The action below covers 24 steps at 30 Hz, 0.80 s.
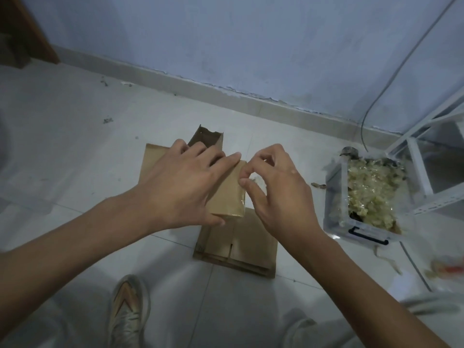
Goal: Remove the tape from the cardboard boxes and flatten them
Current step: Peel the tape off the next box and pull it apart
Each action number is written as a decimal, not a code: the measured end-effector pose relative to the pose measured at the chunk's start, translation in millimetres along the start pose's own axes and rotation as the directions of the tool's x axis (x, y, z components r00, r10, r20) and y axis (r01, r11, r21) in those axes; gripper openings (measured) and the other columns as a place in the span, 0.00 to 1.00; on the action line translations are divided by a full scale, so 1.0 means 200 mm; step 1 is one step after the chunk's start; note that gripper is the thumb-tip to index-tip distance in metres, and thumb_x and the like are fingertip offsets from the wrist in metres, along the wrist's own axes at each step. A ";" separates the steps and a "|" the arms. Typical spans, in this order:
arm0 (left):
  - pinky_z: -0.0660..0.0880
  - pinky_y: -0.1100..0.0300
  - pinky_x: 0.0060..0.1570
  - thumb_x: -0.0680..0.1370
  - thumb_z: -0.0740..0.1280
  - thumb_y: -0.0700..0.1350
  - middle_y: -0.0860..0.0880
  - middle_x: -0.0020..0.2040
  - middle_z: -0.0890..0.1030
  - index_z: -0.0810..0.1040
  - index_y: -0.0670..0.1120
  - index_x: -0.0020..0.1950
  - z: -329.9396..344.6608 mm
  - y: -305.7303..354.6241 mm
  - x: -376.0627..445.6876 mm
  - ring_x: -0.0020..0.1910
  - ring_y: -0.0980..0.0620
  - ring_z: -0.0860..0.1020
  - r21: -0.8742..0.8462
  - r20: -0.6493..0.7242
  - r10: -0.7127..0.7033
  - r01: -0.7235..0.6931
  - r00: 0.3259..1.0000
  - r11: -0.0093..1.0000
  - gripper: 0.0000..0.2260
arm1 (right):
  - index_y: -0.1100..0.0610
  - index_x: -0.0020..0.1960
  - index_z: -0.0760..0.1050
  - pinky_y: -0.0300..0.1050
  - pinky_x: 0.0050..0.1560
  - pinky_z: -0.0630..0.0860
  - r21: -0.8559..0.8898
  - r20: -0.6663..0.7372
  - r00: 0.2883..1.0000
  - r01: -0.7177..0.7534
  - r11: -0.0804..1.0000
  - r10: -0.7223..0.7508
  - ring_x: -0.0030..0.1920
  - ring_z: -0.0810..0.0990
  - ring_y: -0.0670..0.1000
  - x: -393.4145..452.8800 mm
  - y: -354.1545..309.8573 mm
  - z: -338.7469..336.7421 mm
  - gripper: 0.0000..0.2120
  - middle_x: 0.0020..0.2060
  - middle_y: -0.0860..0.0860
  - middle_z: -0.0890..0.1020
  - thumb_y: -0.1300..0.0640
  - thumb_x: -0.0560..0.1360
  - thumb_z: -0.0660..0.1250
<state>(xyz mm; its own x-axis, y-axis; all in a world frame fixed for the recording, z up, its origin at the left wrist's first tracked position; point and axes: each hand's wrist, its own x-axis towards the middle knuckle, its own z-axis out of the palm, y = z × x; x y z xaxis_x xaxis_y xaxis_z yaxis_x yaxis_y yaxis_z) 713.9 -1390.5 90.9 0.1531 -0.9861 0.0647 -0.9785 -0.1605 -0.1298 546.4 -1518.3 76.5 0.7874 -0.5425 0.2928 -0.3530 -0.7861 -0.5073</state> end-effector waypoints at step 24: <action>0.72 0.44 0.59 0.64 0.68 0.76 0.48 0.68 0.76 0.60 0.52 0.81 -0.04 -0.01 -0.04 0.61 0.43 0.76 0.005 -0.083 -0.028 0.028 0.996 1.000 0.52 | 0.44 0.52 0.83 0.34 0.60 0.73 0.307 0.014 1.000 -0.005 0.952 0.001 0.68 0.71 0.40 -0.04 0.03 -0.02 0.03 0.67 0.42 0.72 0.51 0.79 0.74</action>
<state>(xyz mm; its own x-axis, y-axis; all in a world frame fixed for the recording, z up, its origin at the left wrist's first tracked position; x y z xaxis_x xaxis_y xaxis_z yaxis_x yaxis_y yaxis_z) 713.1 -1381.3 99.1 0.1682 -0.9743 0.1501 -0.9731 -0.1884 -0.1329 536.9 -1520.3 74.3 0.7942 -0.5390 0.2808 -0.1847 -0.6542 -0.7335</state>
